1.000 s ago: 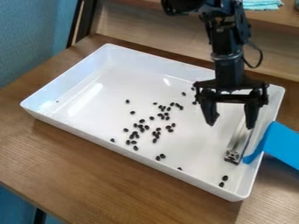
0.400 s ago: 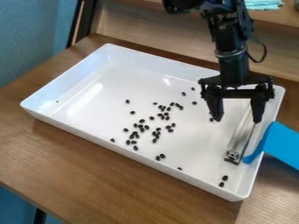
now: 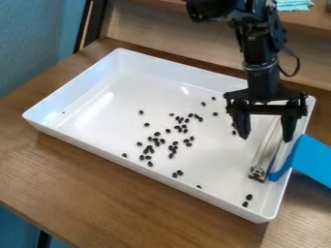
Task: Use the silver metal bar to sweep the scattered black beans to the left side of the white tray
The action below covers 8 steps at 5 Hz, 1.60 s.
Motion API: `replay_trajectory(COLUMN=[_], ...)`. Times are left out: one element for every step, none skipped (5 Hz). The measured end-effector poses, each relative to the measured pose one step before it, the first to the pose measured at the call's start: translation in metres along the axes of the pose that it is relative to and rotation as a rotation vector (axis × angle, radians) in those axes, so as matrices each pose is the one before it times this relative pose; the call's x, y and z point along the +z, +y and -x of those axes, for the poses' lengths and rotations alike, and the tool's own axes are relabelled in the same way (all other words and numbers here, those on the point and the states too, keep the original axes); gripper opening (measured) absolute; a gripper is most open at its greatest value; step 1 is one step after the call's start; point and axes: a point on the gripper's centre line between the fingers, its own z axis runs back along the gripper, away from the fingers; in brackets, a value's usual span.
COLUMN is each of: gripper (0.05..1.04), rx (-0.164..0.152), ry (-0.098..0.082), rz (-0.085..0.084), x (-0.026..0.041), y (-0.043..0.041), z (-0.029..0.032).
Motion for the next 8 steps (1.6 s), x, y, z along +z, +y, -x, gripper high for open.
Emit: replay_trajectory(gripper=[0.929, 0.652, 0.367, 0.335, 0.335, 0.335, 0.335, 0.335], rx=[0.0042, -0.0074, 0.0107, -0.0014, 0.0214, 0.0202, 0.0254, 0.0092], ry=[0.0060, -0.0077, -0.0022, -0.0005, 0.0183, 0.0325, 0.0215, 0.0141], rz=[-0.0114, -0.0004, -0.0007, -0.0019, -0.0003, 0.0093, -0.0047, 0.0027], x=[-0.00866, -0.00190, -0.00497, -0.00119, -0.00061, 0.00207, 0.00456, 0.00356], y=[0.00419, -0.00012, -0.00108, 0.00071, 0.00894, 0.00850, 0.02249, 0.02252], z=[-0.00055, -0.00127, 0.00009, 0.00023, -0.00339, -0.00426, -0.00738, -0.00106])
